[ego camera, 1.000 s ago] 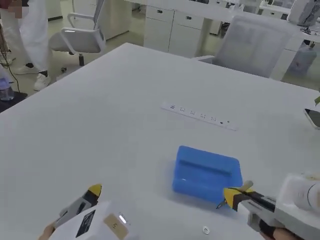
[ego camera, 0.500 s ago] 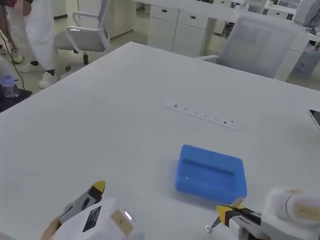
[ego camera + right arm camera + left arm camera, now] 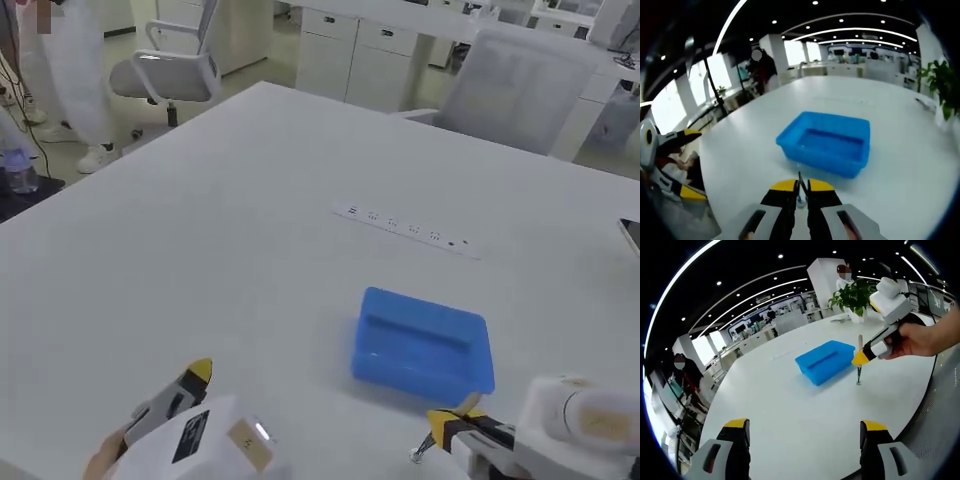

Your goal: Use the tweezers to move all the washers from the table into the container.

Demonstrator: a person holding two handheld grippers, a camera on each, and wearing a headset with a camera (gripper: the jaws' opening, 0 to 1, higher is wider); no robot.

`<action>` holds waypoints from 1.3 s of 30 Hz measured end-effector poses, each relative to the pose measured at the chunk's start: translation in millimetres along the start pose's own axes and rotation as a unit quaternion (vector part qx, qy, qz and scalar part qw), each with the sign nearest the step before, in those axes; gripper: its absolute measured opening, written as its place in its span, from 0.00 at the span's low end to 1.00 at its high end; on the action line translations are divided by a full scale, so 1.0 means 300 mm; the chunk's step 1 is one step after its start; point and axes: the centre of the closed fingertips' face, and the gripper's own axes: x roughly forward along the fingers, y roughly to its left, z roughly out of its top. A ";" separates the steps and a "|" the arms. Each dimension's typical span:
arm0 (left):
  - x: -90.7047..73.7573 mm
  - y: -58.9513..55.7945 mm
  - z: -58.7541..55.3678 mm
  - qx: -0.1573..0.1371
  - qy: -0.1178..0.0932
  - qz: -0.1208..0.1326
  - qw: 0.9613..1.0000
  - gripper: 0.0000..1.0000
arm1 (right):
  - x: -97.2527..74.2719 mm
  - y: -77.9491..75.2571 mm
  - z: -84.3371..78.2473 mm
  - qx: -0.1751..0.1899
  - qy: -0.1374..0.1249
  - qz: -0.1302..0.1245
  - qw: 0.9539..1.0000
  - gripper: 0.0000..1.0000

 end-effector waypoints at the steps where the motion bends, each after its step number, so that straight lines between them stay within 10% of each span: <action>1: 0.000 0.000 -0.001 0.000 0.001 0.000 1.000 0.93 | 0.001 0.001 0.000 -0.003 0.001 0.001 1.000 0.04; 11: 0.001 -0.002 -0.001 0.004 0.001 0.000 1.000 0.93 | -0.018 0.037 -0.024 -0.061 -0.002 -0.008 0.998 0.02; 21: 0.001 -0.004 -0.003 0.006 0.002 -0.001 1.000 0.93 | -0.013 0.019 0.005 -0.040 0.018 -0.005 0.999 0.02; 31: 0.000 -0.003 -0.003 0.009 0.003 0.000 1.000 0.92 | -0.058 0.036 0.147 -0.051 -0.016 0.008 0.999 0.02; 39: 0.000 -0.002 -0.003 0.008 0.003 0.002 1.000 0.92 | -0.050 -0.048 0.279 -0.071 -0.047 -0.018 0.996 0.02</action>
